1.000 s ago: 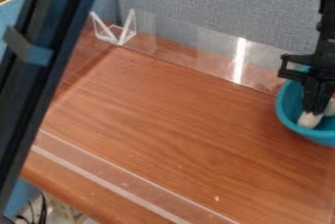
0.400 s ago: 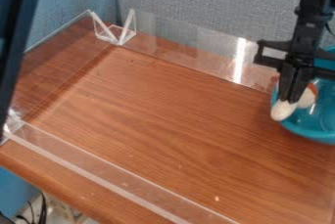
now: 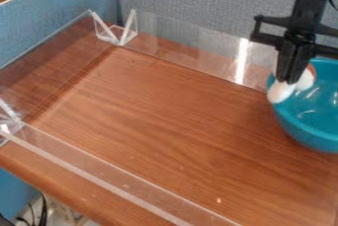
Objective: Remove the mushroom from inside the blue bowl and put it on the table
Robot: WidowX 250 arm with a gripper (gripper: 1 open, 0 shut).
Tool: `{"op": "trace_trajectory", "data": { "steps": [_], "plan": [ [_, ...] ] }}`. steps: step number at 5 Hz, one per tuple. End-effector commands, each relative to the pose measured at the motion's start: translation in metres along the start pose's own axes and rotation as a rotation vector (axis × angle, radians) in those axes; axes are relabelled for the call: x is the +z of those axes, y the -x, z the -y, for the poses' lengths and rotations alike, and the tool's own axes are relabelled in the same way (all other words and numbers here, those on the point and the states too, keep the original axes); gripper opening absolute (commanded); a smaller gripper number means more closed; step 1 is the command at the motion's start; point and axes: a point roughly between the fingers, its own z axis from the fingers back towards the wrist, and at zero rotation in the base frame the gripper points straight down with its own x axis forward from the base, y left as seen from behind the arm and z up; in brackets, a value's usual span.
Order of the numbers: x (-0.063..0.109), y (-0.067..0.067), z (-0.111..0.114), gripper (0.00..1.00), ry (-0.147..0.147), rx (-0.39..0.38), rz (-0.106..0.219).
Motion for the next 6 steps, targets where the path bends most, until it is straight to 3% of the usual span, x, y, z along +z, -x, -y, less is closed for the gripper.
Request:
{"op": "trace_trajectory", "data": {
  "steps": [1,2,4,5,6],
  "plan": [
    [0.029,0.011,-0.017,0.00,0.020,0.009,0.068],
    [0.021,0.017,-0.028,0.00,0.014,0.012,0.053],
    [-0.014,0.038,-0.064,0.00,0.023,0.133,0.026],
    [-0.014,0.043,-0.076,0.00,0.016,0.142,0.015],
    [-0.017,0.043,-0.072,0.00,0.007,0.140,0.006]
  ]
}}
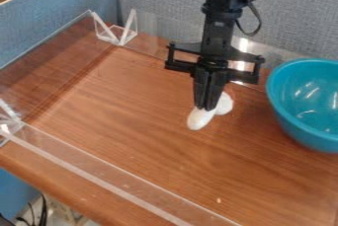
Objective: Remove the mushroom from inside the blue bowl and put it on the table
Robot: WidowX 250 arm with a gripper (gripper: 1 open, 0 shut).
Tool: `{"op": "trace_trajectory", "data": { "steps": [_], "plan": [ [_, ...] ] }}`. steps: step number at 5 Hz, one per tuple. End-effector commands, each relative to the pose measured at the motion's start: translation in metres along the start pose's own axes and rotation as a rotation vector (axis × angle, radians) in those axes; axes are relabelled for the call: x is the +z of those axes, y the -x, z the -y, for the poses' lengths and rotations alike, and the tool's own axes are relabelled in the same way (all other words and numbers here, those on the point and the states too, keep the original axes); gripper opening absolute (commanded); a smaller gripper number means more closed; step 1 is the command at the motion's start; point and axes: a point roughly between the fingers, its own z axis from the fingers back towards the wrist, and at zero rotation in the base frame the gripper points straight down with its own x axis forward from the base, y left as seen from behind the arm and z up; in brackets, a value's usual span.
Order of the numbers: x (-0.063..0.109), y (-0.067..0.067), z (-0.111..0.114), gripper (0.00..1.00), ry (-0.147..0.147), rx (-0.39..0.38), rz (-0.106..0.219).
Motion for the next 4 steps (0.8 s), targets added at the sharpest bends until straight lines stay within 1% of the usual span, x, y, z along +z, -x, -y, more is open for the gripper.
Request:
{"op": "trace_trajectory", "data": {
  "steps": [1,2,4],
  "plan": [
    [0.009,-0.007,0.001,0.00,0.027,0.048,0.055],
    [-0.001,-0.013,-0.005,0.00,0.029,0.114,0.046],
    [-0.003,-0.020,0.001,0.00,-0.004,-0.066,0.043]
  ]
}}
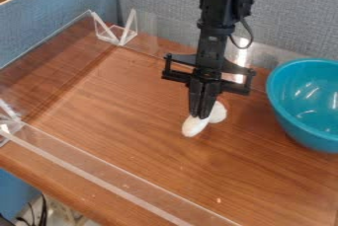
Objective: Remove the mushroom from inside the blue bowl and put it on the table
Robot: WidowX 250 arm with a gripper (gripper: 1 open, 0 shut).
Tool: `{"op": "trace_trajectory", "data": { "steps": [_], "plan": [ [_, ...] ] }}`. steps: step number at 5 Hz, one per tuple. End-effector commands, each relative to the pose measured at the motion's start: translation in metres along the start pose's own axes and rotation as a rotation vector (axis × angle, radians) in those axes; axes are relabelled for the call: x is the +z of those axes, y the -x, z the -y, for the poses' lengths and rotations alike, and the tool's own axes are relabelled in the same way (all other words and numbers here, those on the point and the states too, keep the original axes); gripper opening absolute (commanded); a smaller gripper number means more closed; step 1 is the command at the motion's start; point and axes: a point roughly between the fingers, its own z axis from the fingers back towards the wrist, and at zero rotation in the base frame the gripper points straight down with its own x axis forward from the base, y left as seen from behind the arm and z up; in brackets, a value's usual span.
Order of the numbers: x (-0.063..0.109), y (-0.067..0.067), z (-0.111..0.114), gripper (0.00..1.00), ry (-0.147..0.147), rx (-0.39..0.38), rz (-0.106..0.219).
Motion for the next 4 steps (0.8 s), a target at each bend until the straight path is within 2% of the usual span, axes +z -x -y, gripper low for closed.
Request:
{"op": "trace_trajectory", "data": {
  "steps": [1,4],
  "plan": [
    [0.017,-0.009,0.009,0.00,-0.001,-0.107,0.056],
    [-0.006,-0.016,0.011,0.00,-0.040,-0.288,0.044]
  ]
}}
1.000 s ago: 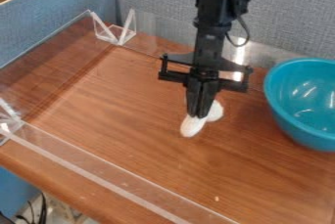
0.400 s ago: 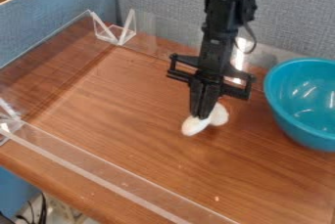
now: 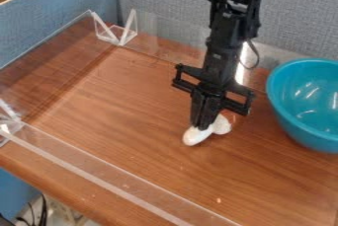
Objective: Remove the mushroom from inside the blue bowl and put it on the table
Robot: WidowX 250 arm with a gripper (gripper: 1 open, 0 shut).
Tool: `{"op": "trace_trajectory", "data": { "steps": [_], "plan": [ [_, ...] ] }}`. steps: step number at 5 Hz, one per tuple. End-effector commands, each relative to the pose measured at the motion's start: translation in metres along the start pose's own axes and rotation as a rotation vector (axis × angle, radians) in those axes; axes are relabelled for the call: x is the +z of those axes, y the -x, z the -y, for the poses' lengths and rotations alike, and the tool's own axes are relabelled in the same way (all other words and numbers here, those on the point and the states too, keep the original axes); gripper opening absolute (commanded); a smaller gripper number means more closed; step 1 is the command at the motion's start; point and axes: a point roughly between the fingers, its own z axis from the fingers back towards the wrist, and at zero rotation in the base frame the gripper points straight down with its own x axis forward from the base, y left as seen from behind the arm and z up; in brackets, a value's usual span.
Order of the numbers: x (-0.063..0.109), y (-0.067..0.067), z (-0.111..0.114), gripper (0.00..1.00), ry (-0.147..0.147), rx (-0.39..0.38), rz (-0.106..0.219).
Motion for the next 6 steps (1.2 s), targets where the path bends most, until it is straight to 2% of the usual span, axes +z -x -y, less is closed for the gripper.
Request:
{"op": "trace_trajectory", "data": {
  "steps": [1,2,5,6],
  "plan": [
    [0.013,-0.002,-0.006,1.00,0.000,-0.009,0.070],
    [0.008,0.001,-0.018,1.00,-0.001,-0.012,0.081],
    [0.012,-0.018,-0.024,1.00,0.032,0.153,0.082],
    [0.004,-0.017,-0.020,1.00,0.041,0.197,0.083]
  ]
}}
